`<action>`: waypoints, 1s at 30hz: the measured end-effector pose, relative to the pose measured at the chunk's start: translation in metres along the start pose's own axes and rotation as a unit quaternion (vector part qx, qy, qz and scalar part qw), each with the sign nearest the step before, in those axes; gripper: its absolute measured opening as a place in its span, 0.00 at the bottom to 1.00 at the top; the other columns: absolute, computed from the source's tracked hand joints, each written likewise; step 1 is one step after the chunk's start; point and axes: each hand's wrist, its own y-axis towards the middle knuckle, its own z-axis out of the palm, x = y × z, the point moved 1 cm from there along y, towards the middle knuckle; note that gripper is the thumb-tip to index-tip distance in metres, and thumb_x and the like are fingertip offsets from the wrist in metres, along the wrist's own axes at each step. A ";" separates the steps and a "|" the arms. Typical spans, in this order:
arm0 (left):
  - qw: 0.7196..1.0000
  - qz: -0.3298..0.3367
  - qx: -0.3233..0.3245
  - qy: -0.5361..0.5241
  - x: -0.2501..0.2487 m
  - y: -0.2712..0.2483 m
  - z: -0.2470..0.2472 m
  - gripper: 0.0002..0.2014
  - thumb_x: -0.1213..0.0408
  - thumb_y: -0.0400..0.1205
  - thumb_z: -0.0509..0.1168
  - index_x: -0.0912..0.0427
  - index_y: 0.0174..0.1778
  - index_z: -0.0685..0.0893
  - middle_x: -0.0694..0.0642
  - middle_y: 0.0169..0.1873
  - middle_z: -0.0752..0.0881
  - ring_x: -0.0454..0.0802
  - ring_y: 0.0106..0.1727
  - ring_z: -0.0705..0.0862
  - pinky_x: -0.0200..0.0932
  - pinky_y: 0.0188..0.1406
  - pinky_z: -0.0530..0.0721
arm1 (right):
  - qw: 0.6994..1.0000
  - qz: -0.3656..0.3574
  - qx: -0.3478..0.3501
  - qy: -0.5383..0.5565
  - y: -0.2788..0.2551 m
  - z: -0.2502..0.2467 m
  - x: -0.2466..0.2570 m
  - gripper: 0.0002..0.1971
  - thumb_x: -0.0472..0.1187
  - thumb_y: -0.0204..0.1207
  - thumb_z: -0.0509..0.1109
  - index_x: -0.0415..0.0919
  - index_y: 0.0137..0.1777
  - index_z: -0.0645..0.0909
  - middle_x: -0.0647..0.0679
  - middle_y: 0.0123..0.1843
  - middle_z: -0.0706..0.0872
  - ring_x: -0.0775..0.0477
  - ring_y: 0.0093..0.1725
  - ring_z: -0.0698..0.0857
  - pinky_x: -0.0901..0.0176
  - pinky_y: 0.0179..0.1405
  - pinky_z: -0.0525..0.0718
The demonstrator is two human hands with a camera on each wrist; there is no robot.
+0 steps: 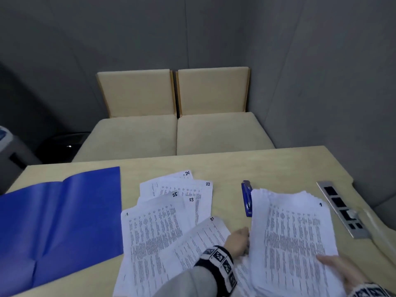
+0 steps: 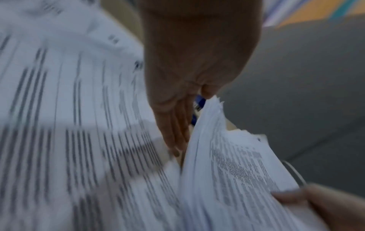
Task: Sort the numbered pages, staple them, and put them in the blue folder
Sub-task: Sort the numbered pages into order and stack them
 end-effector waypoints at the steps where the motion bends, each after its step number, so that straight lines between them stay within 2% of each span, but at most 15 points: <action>1: 0.995 0.026 -0.056 0.084 0.000 -0.003 -0.009 0.19 0.48 0.80 0.51 0.59 0.46 0.79 0.58 0.45 0.86 0.56 0.44 0.83 0.45 0.48 0.82 | 0.999 -0.008 -0.025 -0.028 -0.011 0.007 0.011 0.41 0.40 0.52 0.85 0.26 0.67 0.76 0.31 0.67 0.81 0.30 0.65 0.81 0.32 0.69 0.74; 3: 0.943 0.086 -0.192 0.260 0.005 -0.014 -0.033 0.15 0.55 0.84 0.53 0.58 0.58 0.79 0.56 0.56 0.84 0.54 0.56 0.82 0.47 0.58 0.79 | 0.989 -0.031 -0.105 -0.098 -0.063 0.027 0.044 0.34 0.34 0.65 0.78 0.25 0.71 0.72 0.30 0.70 0.77 0.30 0.68 0.77 0.42 0.69 0.74; 5: 0.867 0.092 -0.300 0.386 0.022 -0.028 -0.063 0.19 0.54 0.82 0.59 0.54 0.68 0.72 0.54 0.63 0.76 0.53 0.64 0.75 0.49 0.64 0.73 | 0.969 -0.045 -0.160 -0.183 -0.081 0.036 0.053 0.35 0.38 0.60 0.74 0.31 0.70 0.73 0.30 0.63 0.81 0.30 0.60 0.80 0.43 0.64 0.77; 6: 0.851 0.060 -0.321 0.412 0.034 -0.035 -0.079 0.25 0.51 0.80 0.62 0.53 0.72 0.67 0.55 0.66 0.71 0.54 0.67 0.71 0.51 0.67 0.71 | 0.955 -0.035 -0.192 -0.222 -0.088 0.040 0.056 0.36 0.40 0.57 0.73 0.34 0.69 0.71 0.30 0.61 0.80 0.30 0.58 0.80 0.38 0.64 0.77; 8: 0.846 -0.012 -0.305 0.437 0.059 -0.046 -0.106 0.38 0.42 0.76 0.64 0.53 0.78 0.56 0.57 0.70 0.65 0.55 0.71 0.67 0.56 0.72 0.67 | 0.924 -0.027 -0.264 -0.276 -0.097 0.056 0.061 0.40 0.39 0.61 0.75 0.41 0.73 0.62 0.30 0.69 0.70 0.30 0.67 0.72 0.31 0.70 0.68; 10: 0.842 -0.043 -0.277 0.461 0.086 -0.047 -0.128 0.42 0.38 0.73 0.65 0.53 0.76 0.56 0.56 0.68 0.67 0.55 0.68 0.68 0.56 0.71 0.68 | 0.897 -0.110 -0.300 -0.307 -0.122 0.090 0.077 0.43 0.41 0.68 0.74 0.47 0.79 0.54 0.35 0.78 0.59 0.33 0.75 0.63 0.30 0.74 0.59; 13: 0.845 0.014 -0.252 0.471 0.103 -0.050 -0.144 0.26 0.42 0.75 0.63 0.49 0.65 0.68 0.49 0.59 0.74 0.50 0.61 0.71 0.50 0.67 0.68 | 0.861 -0.300 -0.255 -0.322 -0.162 0.156 0.099 0.34 0.44 0.75 0.69 0.48 0.80 0.58 0.41 0.80 0.59 0.39 0.77 0.62 0.36 0.76 0.59; 16: 0.853 0.092 -0.220 0.465 0.100 -0.053 -0.159 0.11 0.55 0.81 0.59 0.49 0.58 0.76 0.48 0.56 0.75 0.48 0.60 0.73 0.44 0.62 0.66 | 0.852 -0.395 -0.099 -0.329 -0.190 0.228 0.110 0.34 0.45 0.77 0.68 0.50 0.80 0.58 0.48 0.79 0.64 0.45 0.77 0.63 0.41 0.75 0.64; 18: 0.857 0.140 -0.194 0.456 0.090 -0.055 -0.175 0.08 0.58 0.82 0.58 0.50 0.55 0.78 0.47 0.52 0.78 0.47 0.56 0.75 0.43 0.59 0.68 | 0.851 -0.384 -0.047 -0.355 -0.195 0.260 0.117 0.40 0.48 0.73 0.71 0.52 0.82 0.53 0.51 0.80 0.64 0.47 0.78 0.63 0.39 0.76 0.62; 20: 0.851 0.194 -0.165 0.459 0.075 -0.058 -0.194 0.06 0.61 0.83 0.57 0.51 0.50 0.79 0.45 0.43 0.81 0.47 0.51 0.79 0.44 0.59 0.67 | 0.878 -0.336 -0.028 -0.340 -0.194 0.277 0.125 0.43 0.50 0.70 0.73 0.53 0.82 0.53 0.53 0.78 0.68 0.46 0.77 0.66 0.38 0.76 0.60; 23: 0.824 0.251 -0.151 0.485 0.055 -0.062 -0.230 0.06 0.62 0.82 0.58 0.52 0.47 0.81 0.45 0.36 0.84 0.48 0.47 0.81 0.45 0.59 0.66 | 0.919 -0.296 0.013 -0.260 -0.190 0.292 0.136 0.31 0.55 0.71 0.73 0.53 0.73 0.70 0.53 0.68 0.81 0.46 0.68 0.78 0.44 0.73 0.66; 25: 0.825 0.246 -0.156 0.485 0.052 -0.057 -0.256 0.06 0.59 0.82 0.60 0.52 0.47 0.81 0.46 0.40 0.86 0.47 0.48 0.81 0.45 0.58 0.67 | 0.936 -0.291 0.062 -0.187 -0.192 0.302 0.139 0.34 0.66 0.66 0.72 0.44 0.66 0.80 0.51 0.62 0.85 0.46 0.64 0.82 0.47 0.68 0.75; 27: 0.845 0.235 -0.194 0.438 0.056 -0.046 -0.281 0.07 0.54 0.82 0.60 0.50 0.50 0.81 0.46 0.46 0.84 0.46 0.51 0.79 0.48 0.56 0.72 | 0.943 -0.294 0.079 -0.137 -0.200 0.311 0.140 0.24 0.52 0.73 0.73 0.33 0.61 0.83 0.47 0.54 0.87 0.45 0.61 0.83 0.56 0.61 0.79; 28: 0.855 0.224 -0.221 0.412 0.060 -0.039 -0.291 0.09 0.53 0.83 0.60 0.50 0.54 0.80 0.47 0.51 0.82 0.47 0.54 0.79 0.49 0.56 0.74 | 0.944 -0.291 0.071 -0.139 -0.203 0.316 0.138 0.18 0.42 0.76 0.72 0.29 0.59 0.82 0.43 0.53 0.87 0.43 0.60 0.83 0.56 0.59 0.78; 30: 0.864 0.164 -0.252 0.404 0.066 -0.028 -0.304 0.17 0.53 0.84 0.58 0.53 0.67 0.73 0.52 0.62 0.77 0.52 0.62 0.76 0.51 0.59 0.76 | 0.941 -0.292 0.043 -0.166 -0.204 0.324 0.130 0.14 0.34 0.78 0.68 0.23 0.58 0.80 0.33 0.57 0.87 0.37 0.61 0.83 0.51 0.62 0.77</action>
